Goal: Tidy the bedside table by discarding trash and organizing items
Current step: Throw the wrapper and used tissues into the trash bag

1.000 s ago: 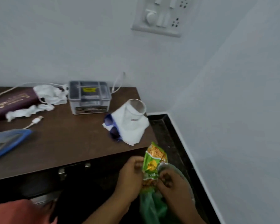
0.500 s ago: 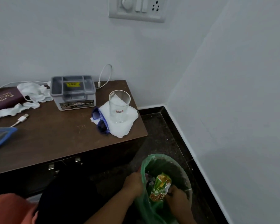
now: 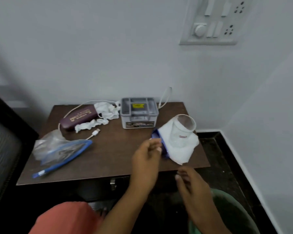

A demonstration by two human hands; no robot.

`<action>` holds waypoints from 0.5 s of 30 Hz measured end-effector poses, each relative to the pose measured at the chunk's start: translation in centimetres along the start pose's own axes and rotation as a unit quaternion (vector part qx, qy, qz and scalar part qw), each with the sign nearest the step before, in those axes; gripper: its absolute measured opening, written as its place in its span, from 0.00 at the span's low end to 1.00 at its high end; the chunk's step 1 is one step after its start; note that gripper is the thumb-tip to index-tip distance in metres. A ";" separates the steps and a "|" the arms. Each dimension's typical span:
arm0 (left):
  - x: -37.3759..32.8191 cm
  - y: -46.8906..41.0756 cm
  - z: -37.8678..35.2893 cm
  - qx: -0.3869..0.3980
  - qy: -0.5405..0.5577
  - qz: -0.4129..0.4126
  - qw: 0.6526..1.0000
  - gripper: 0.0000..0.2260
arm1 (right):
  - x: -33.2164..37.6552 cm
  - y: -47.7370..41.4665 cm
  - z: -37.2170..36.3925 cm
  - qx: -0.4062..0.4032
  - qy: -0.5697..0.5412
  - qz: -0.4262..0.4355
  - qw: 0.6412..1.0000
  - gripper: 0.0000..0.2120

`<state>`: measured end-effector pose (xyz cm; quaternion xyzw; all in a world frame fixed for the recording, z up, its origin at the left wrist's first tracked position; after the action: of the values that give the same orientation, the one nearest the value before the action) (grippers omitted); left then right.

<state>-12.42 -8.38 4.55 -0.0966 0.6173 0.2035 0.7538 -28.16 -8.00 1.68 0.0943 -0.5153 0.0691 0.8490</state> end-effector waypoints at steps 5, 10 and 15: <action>-1.2 -4.8 12.3 -0.109 -0.212 -0.060 0.969 0.12 | 7.1 -4.7 -7.7 0.071 -0.002 0.105 0.992 0.06; 0.3 -10.5 20.3 -0.105 -0.517 -0.006 0.850 0.15 | 11.3 -10.7 -17.7 0.117 0.042 0.177 0.976 0.12; 2.5 -13.3 21.3 -0.017 -0.570 0.042 0.820 0.15 | 12.4 -15.2 -25.5 0.108 0.083 0.114 0.984 0.15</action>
<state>12.61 -11.40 5.37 0.0499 0.0773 0.2637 0.9602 2.81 -16.59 -0.15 0.1200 -0.4399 0.2287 0.8601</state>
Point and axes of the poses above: each hand's wrist, its own y-axis away from the middle knuckle, its own z-axis out of the back of the hand, x = y × z, the point moved 5 cm from there along -y, towards the middle knuckle, and after that the axes turned 12 degrees about -y, right-handed, at the moved point
